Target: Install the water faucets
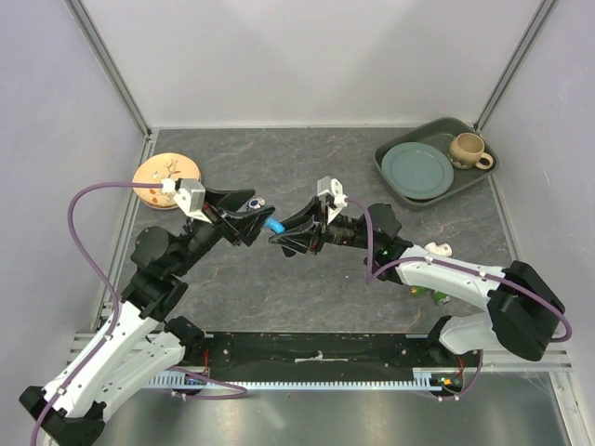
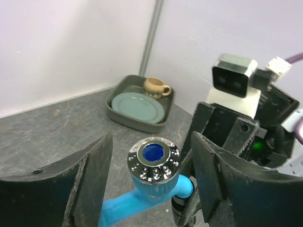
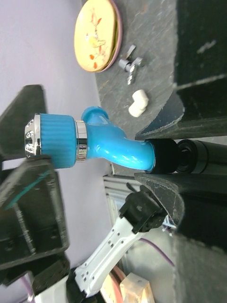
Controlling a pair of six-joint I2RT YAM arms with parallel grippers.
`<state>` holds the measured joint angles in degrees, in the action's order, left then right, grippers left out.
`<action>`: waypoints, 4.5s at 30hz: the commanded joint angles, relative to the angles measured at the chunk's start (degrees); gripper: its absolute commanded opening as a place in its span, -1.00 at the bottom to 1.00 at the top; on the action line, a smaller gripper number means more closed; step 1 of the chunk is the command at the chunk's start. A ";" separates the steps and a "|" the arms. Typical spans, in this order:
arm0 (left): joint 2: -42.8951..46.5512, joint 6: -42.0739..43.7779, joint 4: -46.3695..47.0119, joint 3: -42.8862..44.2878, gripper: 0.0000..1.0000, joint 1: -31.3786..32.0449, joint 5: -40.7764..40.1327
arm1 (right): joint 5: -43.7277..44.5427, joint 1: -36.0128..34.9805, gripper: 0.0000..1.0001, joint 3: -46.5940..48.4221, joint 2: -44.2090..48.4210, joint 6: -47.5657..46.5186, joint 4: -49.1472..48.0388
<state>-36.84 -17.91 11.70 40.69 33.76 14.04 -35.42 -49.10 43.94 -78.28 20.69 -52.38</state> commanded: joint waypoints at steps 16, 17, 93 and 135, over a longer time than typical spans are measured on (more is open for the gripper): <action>17.41 5.17 -9.34 -5.44 0.79 -0.36 -43.75 | 26.44 3.57 -1.00 6.15 2.44 -18.31 35.41; 17.59 5.34 -9.07 -5.70 0.79 -0.36 -43.75 | 28.72 3.84 -1.00 6.76 1.65 -19.01 36.29; 10.19 5.25 -25.59 2.65 0.98 -7.48 -39.97 | 82.26 25.90 0.96 3.61 49.43 -9.69 69.69; 21.81 5.08 -20.67 -5.35 0.99 -7.57 -32.59 | 81.56 25.99 0.96 -12.21 77.67 -21.65 61.87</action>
